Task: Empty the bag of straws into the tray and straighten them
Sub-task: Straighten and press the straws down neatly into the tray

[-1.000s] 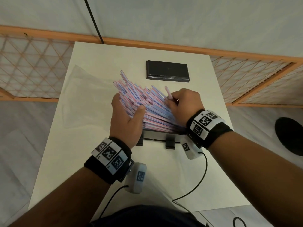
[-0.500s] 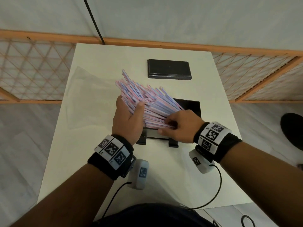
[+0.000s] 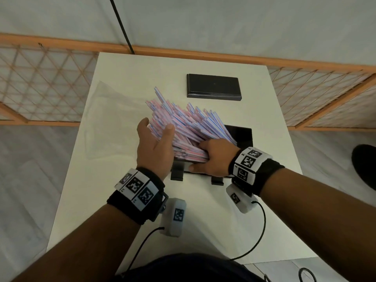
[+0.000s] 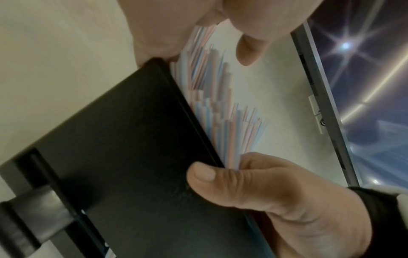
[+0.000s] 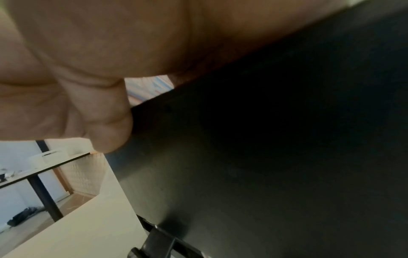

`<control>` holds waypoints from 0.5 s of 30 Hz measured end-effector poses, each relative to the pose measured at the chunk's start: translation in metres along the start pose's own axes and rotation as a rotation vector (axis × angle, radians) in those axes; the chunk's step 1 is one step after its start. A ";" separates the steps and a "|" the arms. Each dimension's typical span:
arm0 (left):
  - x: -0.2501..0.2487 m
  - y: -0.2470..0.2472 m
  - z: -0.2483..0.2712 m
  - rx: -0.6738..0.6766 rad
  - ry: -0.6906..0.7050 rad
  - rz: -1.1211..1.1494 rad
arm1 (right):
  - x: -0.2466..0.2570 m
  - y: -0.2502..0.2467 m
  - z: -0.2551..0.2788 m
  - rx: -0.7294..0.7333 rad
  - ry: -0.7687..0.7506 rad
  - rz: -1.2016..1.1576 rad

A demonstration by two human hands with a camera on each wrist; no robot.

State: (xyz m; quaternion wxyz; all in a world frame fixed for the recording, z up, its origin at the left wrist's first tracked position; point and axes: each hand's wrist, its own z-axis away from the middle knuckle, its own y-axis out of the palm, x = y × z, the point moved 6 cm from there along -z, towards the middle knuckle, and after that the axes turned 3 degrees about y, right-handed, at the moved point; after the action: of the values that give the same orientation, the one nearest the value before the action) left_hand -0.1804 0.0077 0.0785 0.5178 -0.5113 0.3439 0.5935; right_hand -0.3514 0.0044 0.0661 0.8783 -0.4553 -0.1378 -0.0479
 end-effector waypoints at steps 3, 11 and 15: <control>0.004 -0.004 -0.005 -0.039 -0.066 0.076 | -0.002 0.000 -0.002 0.033 0.034 0.020; 0.003 -0.001 -0.009 -0.002 -0.040 0.114 | 0.008 0.004 -0.006 0.077 0.012 -0.062; 0.005 -0.008 -0.014 -0.059 0.015 0.081 | 0.010 0.008 -0.011 0.113 0.015 -0.072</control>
State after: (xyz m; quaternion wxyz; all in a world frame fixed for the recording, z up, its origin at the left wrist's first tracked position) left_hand -0.1692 -0.0024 0.0710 0.4753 -0.5165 0.3508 0.6199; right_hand -0.3381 0.0009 0.0567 0.9013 -0.3994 -0.1499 -0.0748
